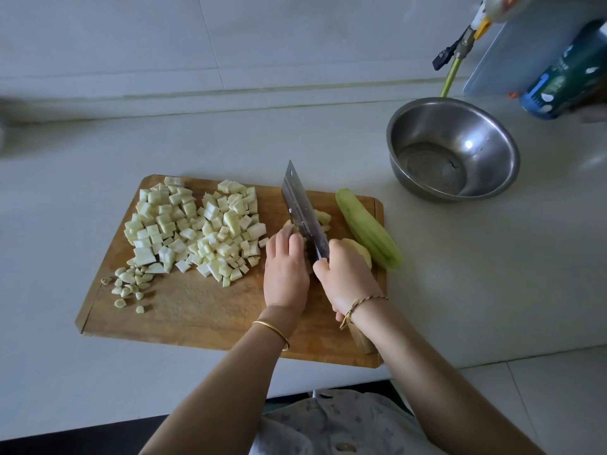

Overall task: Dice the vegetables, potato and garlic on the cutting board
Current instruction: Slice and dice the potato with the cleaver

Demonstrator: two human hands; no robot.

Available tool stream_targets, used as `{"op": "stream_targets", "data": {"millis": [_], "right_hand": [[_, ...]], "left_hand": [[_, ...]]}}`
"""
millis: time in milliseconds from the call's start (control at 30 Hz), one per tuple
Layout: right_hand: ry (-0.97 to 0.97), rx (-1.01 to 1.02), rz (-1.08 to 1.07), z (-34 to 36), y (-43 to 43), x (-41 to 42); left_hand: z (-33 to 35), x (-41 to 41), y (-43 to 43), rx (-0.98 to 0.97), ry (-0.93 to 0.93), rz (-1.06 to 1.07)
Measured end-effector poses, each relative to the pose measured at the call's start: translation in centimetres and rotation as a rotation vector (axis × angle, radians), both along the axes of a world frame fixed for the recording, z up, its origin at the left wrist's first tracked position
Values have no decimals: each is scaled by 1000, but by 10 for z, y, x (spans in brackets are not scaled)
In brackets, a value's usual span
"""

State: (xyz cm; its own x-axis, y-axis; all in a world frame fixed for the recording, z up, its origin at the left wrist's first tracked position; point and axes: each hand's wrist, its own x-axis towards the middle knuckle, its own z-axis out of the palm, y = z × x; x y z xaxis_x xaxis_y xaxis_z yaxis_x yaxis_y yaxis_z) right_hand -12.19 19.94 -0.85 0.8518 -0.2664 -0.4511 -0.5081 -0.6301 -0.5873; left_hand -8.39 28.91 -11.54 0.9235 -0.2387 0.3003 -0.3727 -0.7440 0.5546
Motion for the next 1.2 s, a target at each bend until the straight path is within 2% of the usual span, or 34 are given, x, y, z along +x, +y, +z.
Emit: {"op": "stream_targets", "data": {"millis": [233, 400, 567, 633, 800, 1067, 1200], "right_hand": [[-25, 13, -62, -13, 0, -3], [-86, 113, -134, -13, -7, -7], [-182, 77, -132, -3, -9, -11], [-189, 54, -119, 0, -11, -14], [-198, 49, -89, 8, -10, -20], [-140, 26, -47, 15, -9, -22], [-100, 21, -39, 12, -8, -20]], "left_hand": [[6, -1, 2, -6, 27, -22], [18, 2, 9, -148, 148, -5], [32, 9, 14, -245, 201, 23], [35, 13, 13, -226, 220, 41], [37, 21, 10, -33, 296, 47], [36, 21, 14, -56, 262, 32], [32, 13, 9, 33, 228, 71]]}}
